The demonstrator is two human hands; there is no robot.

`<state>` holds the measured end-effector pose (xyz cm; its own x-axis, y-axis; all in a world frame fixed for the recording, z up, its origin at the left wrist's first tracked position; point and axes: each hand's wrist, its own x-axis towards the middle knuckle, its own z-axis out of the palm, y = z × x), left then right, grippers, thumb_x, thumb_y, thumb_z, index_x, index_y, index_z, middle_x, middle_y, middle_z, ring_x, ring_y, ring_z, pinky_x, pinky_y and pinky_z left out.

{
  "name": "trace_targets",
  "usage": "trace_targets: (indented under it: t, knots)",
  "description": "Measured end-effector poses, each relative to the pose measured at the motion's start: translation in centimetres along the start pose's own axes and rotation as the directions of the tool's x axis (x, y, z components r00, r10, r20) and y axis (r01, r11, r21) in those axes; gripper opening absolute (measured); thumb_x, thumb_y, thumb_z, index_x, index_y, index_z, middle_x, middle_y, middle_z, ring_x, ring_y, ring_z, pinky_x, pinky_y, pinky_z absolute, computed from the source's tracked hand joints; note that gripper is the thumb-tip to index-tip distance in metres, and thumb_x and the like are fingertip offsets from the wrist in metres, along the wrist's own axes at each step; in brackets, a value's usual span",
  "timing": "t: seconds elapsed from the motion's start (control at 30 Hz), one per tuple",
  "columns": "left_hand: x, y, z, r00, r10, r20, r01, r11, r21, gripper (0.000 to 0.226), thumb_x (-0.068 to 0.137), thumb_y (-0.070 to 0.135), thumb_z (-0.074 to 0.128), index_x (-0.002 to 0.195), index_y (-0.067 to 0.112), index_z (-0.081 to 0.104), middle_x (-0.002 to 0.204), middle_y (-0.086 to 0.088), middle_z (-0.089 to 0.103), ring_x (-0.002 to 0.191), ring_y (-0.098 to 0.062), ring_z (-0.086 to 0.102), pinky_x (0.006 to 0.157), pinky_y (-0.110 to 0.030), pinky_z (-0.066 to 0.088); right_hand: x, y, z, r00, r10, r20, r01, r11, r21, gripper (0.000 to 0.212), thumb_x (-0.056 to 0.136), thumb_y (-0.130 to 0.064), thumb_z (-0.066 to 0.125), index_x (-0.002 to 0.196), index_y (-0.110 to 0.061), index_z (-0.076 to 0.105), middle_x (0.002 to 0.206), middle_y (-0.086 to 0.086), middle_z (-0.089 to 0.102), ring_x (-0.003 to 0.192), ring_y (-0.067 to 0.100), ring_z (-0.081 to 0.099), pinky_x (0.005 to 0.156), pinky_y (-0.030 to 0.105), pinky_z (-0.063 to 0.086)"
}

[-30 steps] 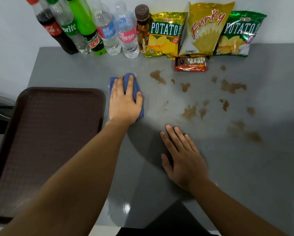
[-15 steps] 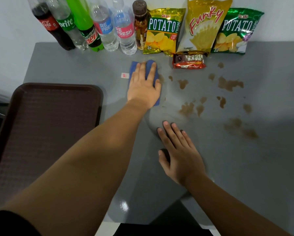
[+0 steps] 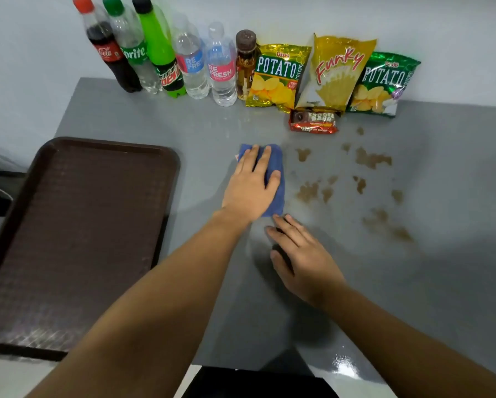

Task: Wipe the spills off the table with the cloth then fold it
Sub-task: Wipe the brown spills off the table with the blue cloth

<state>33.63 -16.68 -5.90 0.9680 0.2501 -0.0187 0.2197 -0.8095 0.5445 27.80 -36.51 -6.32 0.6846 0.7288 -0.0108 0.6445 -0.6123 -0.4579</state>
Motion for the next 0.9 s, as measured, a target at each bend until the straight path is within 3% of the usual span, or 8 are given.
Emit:
trace_targets:
  t: [0.1, 0.2, 0.3, 0.37, 0.47, 0.57, 0.77, 0.9]
  knots:
    - [-2.0, -3.1, -2.0, 0.990, -0.051, -0.128, 0.055, 0.998, 0.028, 0.058, 0.107, 0.034, 0.049, 0.158, 0.009, 0.039, 0.166, -0.017, 0.032, 0.157, -0.033, 0.022, 0.129, -0.040, 0.014, 2.2, -0.8, -0.9, 0.975, 0.055, -0.217, -0.054, 0.998, 0.011, 0.029, 0.102, -0.026, 0.055, 0.115, -0.010, 0.074, 0.127, 0.010, 0.069, 0.125, 0.033, 0.061, 0.108, 0.044, 0.048]
    - [-4.6, -6.1, -2.7, 0.973, -0.156, -0.168, 0.172, 0.981, 0.088, 0.058, 0.107, 0.031, 0.049, 0.158, 0.008, 0.038, 0.168, -0.020, 0.026, 0.158, -0.035, 0.017, 0.129, -0.045, 0.013, 6.5, -2.3, -1.4, 0.920, 0.138, -0.367, -0.131, 0.990, 0.045, 0.021, 0.100, -0.018, 0.060, 0.111, -0.006, 0.073, 0.116, 0.013, 0.067, 0.107, 0.035, 0.062, 0.099, 0.046, 0.050]
    - [-5.8, -7.5, -2.1, 0.979, -0.176, -0.101, 0.191, 0.966, 0.173, 0.061, 0.109, 0.039, 0.039, 0.164, 0.017, 0.026, 0.173, -0.015, 0.012, 0.161, -0.030, 0.005, 0.130, -0.045, 0.005, 11.7, -3.8, -0.9, 0.930, 0.224, -0.292, -0.226, 0.974, 0.030, 0.037, 0.102, -0.023, 0.054, 0.133, -0.004, 0.061, 0.140, 0.020, 0.056, 0.130, 0.039, 0.051, 0.113, 0.047, 0.040]
    - [-6.2, -7.8, -1.6, 0.983, -0.163, -0.086, 0.179, 0.957, 0.228, 0.064, 0.109, 0.045, 0.032, 0.166, 0.020, 0.018, 0.173, -0.013, 0.006, 0.161, -0.027, 0.000, 0.130, -0.042, 0.000, 14.6, -4.4, 0.1, 0.923, 0.353, -0.152, -0.356, 0.934, 0.006, 0.056, 0.107, -0.034, 0.043, 0.156, -0.008, 0.037, 0.164, 0.020, 0.030, 0.154, 0.037, 0.023, 0.127, 0.044, 0.021]
    - [-6.4, -8.0, -1.2, 0.982, -0.151, -0.110, 0.175, 0.947, 0.268, 0.066, 0.108, 0.052, 0.026, 0.166, 0.022, 0.015, 0.174, -0.012, 0.004, 0.161, -0.026, -0.002, 0.130, -0.042, 0.001, 16.8, -3.6, 2.1, 0.904, 0.420, -0.075, -0.426, 0.898, -0.110, 0.065, 0.109, -0.044, 0.027, 0.165, -0.016, 0.009, 0.173, 0.013, 0.000, 0.160, 0.031, -0.004, 0.130, 0.046, 0.005]
    - [-6.3, -8.2, -1.0, 0.981, -0.147, -0.128, 0.178, 0.945, 0.276, 0.067, 0.107, 0.055, 0.025, 0.166, 0.024, 0.016, 0.174, -0.011, 0.006, 0.161, -0.025, -0.001, 0.130, -0.041, 0.003, 17.1, -2.6, 2.9, 0.926, 0.358, -0.118, -0.375, 0.905, -0.202, 0.065, 0.108, -0.045, 0.024, 0.165, -0.018, 0.008, 0.174, 0.011, 0.000, 0.160, 0.030, -0.002, 0.130, 0.047, 0.005]
    - [-6.4, -8.0, -1.2, 0.978, -0.160, -0.132, 0.192, 0.940, 0.284, 0.068, 0.106, 0.057, 0.025, 0.166, 0.026, 0.016, 0.174, -0.008, 0.006, 0.161, -0.022, -0.001, 0.129, -0.037, -0.001, 17.9, 0.0, 1.3, 0.963, 0.258, -0.082, -0.269, 0.944, -0.192, 0.064, 0.105, -0.048, 0.026, 0.164, -0.026, 0.015, 0.174, 0.005, 0.007, 0.161, 0.026, 0.000, 0.130, 0.044, 0.005]
    - [-6.4, -8.0, -1.4, 0.980, -0.161, -0.113, 0.188, 0.940, 0.286, 0.068, 0.106, 0.057, 0.024, 0.166, 0.027, 0.015, 0.174, -0.007, 0.004, 0.161, -0.022, -0.002, 0.129, -0.036, -0.002, 16.4, 2.7, -0.1, 0.945, 0.301, -0.129, -0.321, 0.928, -0.187, 0.064, 0.105, -0.050, 0.029, 0.164, -0.027, 0.019, 0.174, 0.004, 0.011, 0.160, 0.027, 0.004, 0.130, 0.045, 0.008]
